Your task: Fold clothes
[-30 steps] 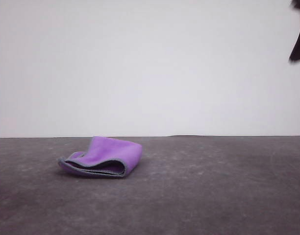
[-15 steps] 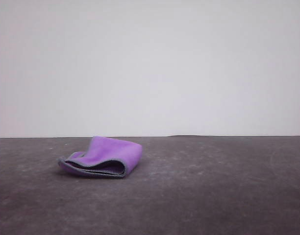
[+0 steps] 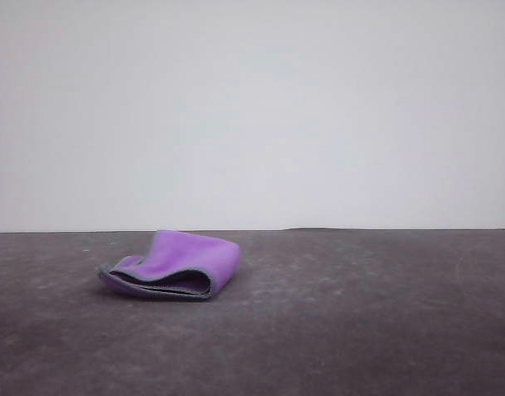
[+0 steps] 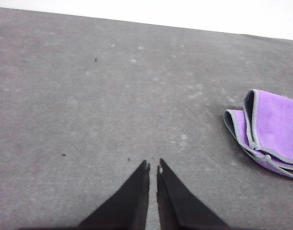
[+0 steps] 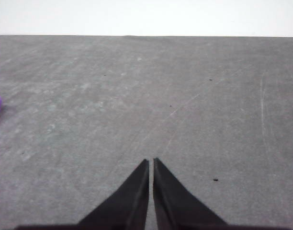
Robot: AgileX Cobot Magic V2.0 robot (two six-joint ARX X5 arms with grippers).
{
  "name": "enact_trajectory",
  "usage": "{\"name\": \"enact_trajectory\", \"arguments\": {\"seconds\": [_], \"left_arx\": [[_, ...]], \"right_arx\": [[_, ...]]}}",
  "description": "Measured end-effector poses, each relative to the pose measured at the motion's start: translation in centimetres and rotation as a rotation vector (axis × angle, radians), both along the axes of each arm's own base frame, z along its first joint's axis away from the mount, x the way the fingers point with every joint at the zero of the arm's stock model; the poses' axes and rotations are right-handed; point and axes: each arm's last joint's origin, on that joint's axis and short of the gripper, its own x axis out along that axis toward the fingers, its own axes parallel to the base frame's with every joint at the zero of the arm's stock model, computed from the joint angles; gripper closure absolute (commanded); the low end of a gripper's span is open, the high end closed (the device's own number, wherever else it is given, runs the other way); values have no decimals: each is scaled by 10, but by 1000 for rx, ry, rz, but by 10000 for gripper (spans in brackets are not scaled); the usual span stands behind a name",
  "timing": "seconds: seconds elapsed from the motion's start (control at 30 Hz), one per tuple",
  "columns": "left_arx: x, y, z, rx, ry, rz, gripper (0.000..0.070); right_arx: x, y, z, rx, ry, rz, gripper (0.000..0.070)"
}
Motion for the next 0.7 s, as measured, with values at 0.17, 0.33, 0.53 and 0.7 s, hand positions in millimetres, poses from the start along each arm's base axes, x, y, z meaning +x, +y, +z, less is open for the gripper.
{"name": "enact_trajectory", "arguments": {"seconds": [0.17,0.33,0.53,0.7], "left_arx": [[0,0,0,0,0,0,684],[0,0,0,0,0,0,684],[0,0,0,0,0,0,684],[0,0,0,0,0,0,684]], "right_arx": [[0,2,-1,-9,1,-10,688],[0,2,-1,-10,1,-14,688],[0,2,-1,-10,1,-9,688],[0,2,-1,-10,1,-9,688]]}}
